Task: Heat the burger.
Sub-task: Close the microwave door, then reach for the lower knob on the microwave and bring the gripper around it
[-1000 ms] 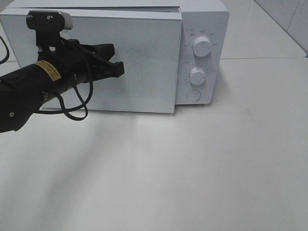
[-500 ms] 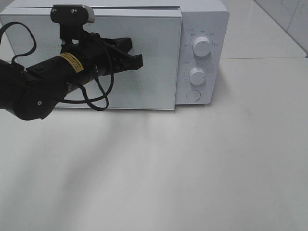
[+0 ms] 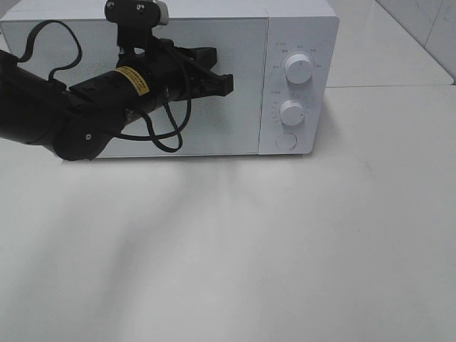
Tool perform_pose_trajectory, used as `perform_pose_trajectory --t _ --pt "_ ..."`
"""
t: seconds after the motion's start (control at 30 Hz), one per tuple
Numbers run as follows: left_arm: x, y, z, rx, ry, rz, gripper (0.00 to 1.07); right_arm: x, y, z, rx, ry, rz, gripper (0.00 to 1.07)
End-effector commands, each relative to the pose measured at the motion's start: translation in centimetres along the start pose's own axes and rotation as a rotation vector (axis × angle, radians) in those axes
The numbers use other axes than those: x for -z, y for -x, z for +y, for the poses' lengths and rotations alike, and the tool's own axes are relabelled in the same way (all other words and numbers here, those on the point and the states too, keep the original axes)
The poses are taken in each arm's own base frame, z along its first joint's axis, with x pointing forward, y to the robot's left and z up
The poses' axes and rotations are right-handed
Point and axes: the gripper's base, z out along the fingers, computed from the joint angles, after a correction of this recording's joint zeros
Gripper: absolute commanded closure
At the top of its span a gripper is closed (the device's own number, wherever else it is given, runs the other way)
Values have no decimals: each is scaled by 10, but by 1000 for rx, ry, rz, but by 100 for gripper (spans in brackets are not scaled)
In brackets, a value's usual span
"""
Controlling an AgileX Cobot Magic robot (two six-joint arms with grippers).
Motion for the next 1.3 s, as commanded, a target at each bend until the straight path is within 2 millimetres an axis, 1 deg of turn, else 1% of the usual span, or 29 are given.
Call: perform_pose_trajectory --t 0.03,0.17,0.2,0.3,0.37,0.4,0.47,0.53,0.57,0.6,0.63,0.67,0.7,0.73,0.77,0.8,0.83,0.87,0.9,0.93,1.0,1.03,1.1,1.13,1.17,1.2,1.23,1.27,1.3 --pt "-5 8 19 71 113 -32 107 3 -2 0 -10 -7 -27 40" --pt "-5 8 18 71 107 -25 107 3 -2 0 -10 -7 -27 40" --pt "-4 9 10 71 74 6 107 3 -2 0 -10 -7 -27 40" --pt "-3 8 6 72 61 19 107 3 -2 0 -10 -7 -27 40" --pt "6 5 -8 58 19 53 107 3 -2 0 -10 -7 -27 40" --pt "6 5 -8 58 19 53 107 3 -2 0 -10 -7 -27 40" --pt "26 -2 -25 28 -36 103 107 3 -2 0 -10 -8 -27 40" --pt "30 -3 -28 23 -44 117 107 3 -2 0 -10 -8 -27 40" --pt "37 -8 -33 14 -56 166 103 3 -2 0 -10 -7 -27 41" --pt "37 -8 -33 14 -56 166 103 3 -2 0 -10 -7 -27 41" --pt "41 -10 -36 6 -64 203 95 3 -2 0 -10 -7 -27 41" --pt "41 -10 -36 6 -64 203 95 3 -2 0 -10 -7 -27 41" --pt "46 -13 -40 -10 -70 283 74 3 -2 0 -10 -7 -27 41" --pt "51 -17 -43 -17 -64 390 45 3 -2 0 -10 -7 -27 41" --pt "51 -17 -43 -17 -64 390 45 3 -2 0 -10 -7 -27 41" --pt "58 -18 -45 -26 -52 494 19 3 -2 0 -10 -7 -27 41" --pt "58 -18 -45 -26 -52 494 19 3 -2 0 -10 -7 -27 41" --pt "62 -18 -46 -28 -47 536 12 3 -2 0 -10 -7 -27 41" --pt "70 -18 -45 -23 -25 636 8 3 -2 0 -10 -7 -27 41" --pt "70 -18 -45 -23 -25 636 8 3 -2 0 -10 -7 -27 41" --pt "86 -17 -43 -1 12 790 9 3 -2 0 -10 -7 -27 41" --pt "86 -17 -43 -1 12 790 9 3 -2 0 -10 -7 -27 41" --pt "101 -15 -42 14 37 928 9 3 -2 0 -10 -7 -27 41" --pt "101 -15 -42 14 37 928 9 3 -2 0 -10 -7 -27 41" --pt "109 -15 -42 2 46 1027 9 3 -2 0 -10 -7 -27 41" --pt "114 -13 -42 -8 49 1082 9 3 -2 0 -10 -7 -27 41" --pt "114 -13 -42 -8 49 1082 9 3 -2 0 -10 -7 -27 41" --pt "121 -12 -41 -31 50 1186 9 3 -2 0 -10 -7 -27 41" --pt "124 -10 -41 -42 49 1228 9 3 -2 0 -10 -7 -27 41"
